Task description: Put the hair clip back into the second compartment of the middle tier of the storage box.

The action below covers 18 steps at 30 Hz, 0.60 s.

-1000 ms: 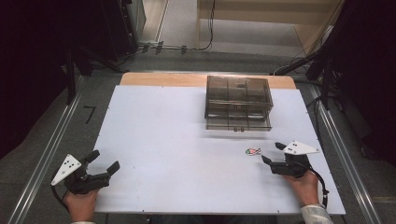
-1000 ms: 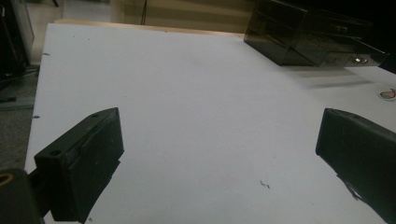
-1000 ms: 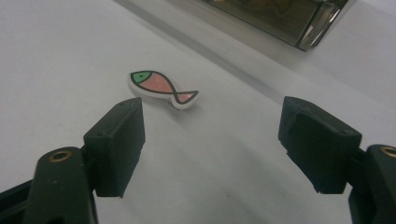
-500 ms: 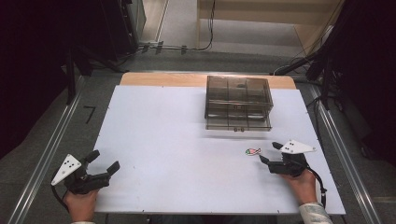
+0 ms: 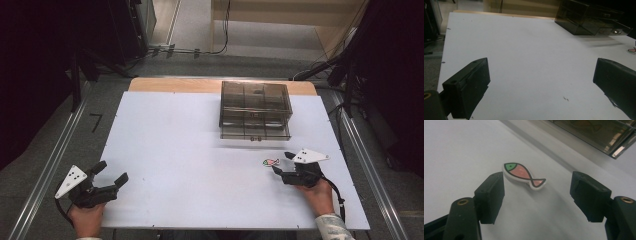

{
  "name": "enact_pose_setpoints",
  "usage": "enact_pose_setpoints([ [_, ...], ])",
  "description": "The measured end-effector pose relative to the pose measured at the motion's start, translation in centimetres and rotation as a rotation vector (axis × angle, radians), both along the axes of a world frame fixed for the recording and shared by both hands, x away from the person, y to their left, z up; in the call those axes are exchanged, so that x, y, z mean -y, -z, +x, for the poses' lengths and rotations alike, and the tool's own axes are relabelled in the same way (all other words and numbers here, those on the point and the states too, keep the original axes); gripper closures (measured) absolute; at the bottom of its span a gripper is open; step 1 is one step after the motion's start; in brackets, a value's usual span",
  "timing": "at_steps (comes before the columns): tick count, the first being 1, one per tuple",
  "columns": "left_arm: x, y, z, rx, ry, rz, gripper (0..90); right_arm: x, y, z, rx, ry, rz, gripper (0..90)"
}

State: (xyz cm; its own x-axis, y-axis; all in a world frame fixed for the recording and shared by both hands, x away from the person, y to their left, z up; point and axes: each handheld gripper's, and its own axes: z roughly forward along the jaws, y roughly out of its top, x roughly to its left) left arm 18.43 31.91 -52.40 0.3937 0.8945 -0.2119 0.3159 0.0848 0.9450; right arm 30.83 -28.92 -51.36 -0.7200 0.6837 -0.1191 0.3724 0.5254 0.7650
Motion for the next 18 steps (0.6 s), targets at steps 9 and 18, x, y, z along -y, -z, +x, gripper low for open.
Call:
enact_pose_setpoints([
  [9,-0.01,0.00,-0.01,0.000,0.001,0.001,1.3,-0.67,0.21,0.36,-0.004,-0.019,-0.015,29.9],
  [18,0.00,0.00,0.01,0.000,0.000,0.001,1.3,-0.87,0.22,0.55,-0.008,-0.027,-0.016,32.0],
])
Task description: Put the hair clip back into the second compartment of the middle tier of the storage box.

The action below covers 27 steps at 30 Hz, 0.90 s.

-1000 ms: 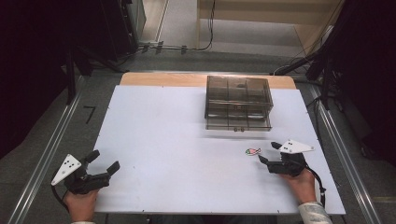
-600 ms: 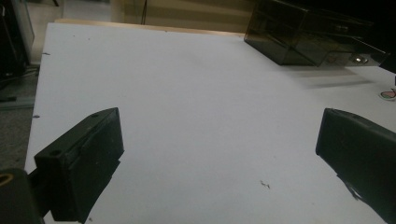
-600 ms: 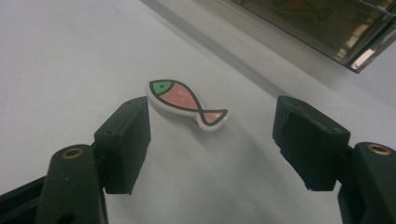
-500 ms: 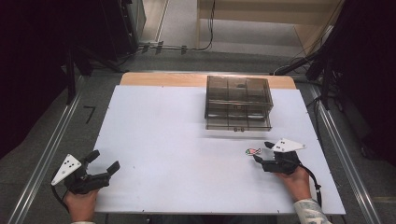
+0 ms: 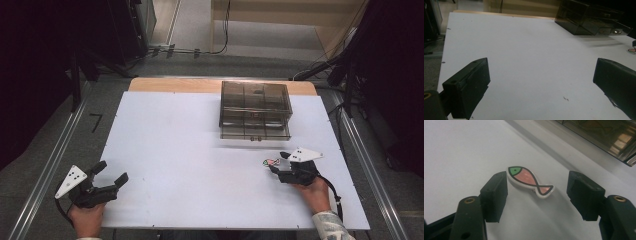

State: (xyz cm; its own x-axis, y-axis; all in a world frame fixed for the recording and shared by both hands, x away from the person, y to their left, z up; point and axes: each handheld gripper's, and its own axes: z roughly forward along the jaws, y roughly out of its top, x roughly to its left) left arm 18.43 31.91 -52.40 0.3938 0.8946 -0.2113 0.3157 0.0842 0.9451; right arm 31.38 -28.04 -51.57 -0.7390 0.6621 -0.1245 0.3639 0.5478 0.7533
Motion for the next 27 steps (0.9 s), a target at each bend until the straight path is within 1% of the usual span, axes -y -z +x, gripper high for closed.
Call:
enact_pose_setpoints([
  [4,-0.01,0.00,-0.01,0.000,0.000,0.000,1.3,-0.10,0.00,0.14,-0.007,-0.002,0.005,34.3],
  [10,-0.01,0.00,0.00,-0.001,-0.001,0.001,1.3,-0.22,0.04,0.31,-0.012,-0.005,0.001,35.9],
  [17,0.00,0.00,0.00,0.000,-0.002,0.000,1.3,-0.31,0.06,0.40,-0.019,-0.020,-0.005,39.8],
  [23,0.01,0.00,0.01,-0.001,-0.002,0.000,1.3,-0.36,0.09,0.49,-0.029,-0.023,-0.012,42.9],
  [27,0.01,0.00,0.01,-0.001,-0.003,0.001,1.3,-0.35,0.10,0.53,-0.031,-0.026,-0.007,44.7],
])
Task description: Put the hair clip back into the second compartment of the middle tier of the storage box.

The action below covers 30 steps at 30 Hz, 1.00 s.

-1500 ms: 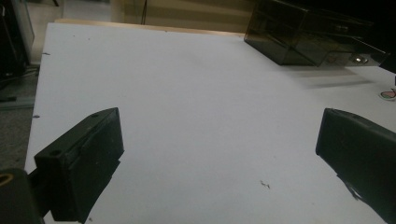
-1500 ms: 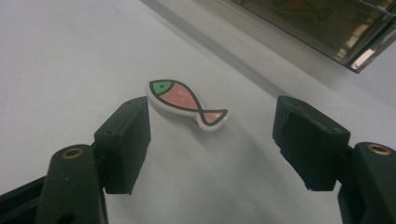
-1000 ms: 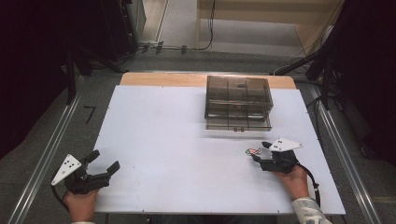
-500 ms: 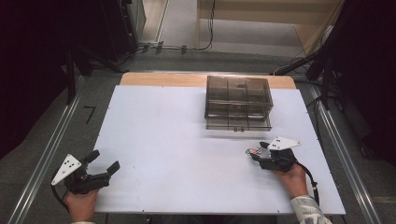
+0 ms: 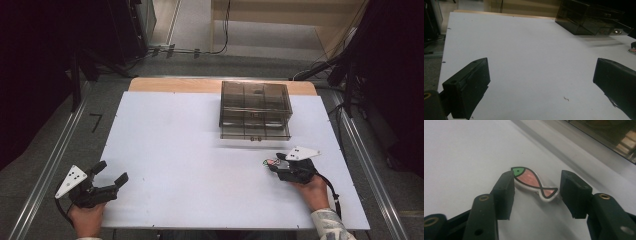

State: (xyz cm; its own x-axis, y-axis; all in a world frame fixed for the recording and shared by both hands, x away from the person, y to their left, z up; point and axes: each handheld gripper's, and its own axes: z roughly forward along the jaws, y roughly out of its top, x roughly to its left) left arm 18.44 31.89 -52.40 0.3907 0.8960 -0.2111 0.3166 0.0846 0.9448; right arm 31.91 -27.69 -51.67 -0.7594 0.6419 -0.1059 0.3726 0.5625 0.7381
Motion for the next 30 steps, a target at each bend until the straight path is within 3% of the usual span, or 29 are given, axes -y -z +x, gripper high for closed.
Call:
enact_pose_setpoints([
  [15,-0.04,0.01,-0.03,0.002,0.001,-0.004,1.3,0.07,-0.03,-0.14,-0.005,0.003,0.011,56.1],
  [24,-0.05,0.02,-0.04,0.004,0.002,-0.006,1.3,0.43,-0.11,-0.44,-0.011,0.010,0.022,67.9],
  [30,-0.05,0.02,-0.05,0.006,0.003,-0.006,1.3,0.48,-0.12,-0.54,-0.016,0.012,0.020,68.2],
])
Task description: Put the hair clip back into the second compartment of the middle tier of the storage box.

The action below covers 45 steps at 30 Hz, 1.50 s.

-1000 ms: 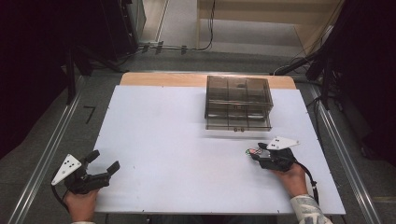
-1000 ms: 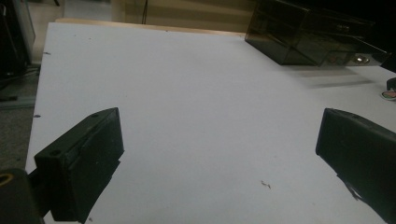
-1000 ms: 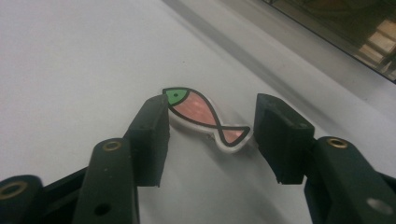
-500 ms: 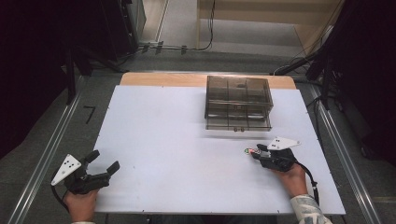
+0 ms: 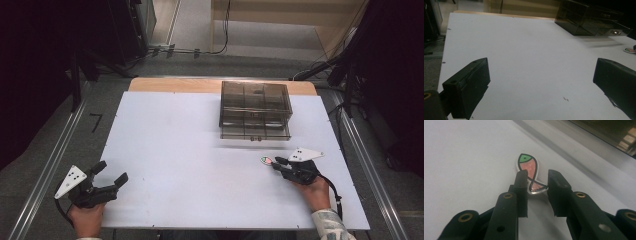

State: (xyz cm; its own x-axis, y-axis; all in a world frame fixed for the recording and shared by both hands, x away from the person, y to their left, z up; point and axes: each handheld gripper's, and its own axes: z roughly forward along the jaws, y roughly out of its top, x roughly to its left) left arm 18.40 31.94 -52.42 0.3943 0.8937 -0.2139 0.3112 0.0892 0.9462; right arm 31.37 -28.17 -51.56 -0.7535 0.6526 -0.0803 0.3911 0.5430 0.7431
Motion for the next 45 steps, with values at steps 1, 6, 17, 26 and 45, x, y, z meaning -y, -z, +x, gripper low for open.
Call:
enact_pose_setpoints([
  [1,0.0,0.0,0.0,0.000,-0.001,-0.001,1.3,0.0,0.0,0.0,0.000,-0.001,0.000,68.3],
  [6,0.0,0.0,0.0,0.000,-0.001,-0.001,1.3,-0.1,0.0,-0.2,0.004,-0.005,-0.002,68.5],
  [17,0.0,0.0,0.0,0.002,-0.001,-0.001,1.3,-0.3,-0.1,-0.5,0.017,-0.009,0.000,68.8],
  [26,0.0,0.0,0.0,0.002,-0.001,0.000,1.3,-0.2,-0.4,-0.7,0.037,-0.011,0.017,69.0],
  [45,0.0,0.0,0.0,-0.001,-0.001,0.000,1.3,-0.3,-2.0,-0.9,0.105,0.003,0.092,69.2],
])
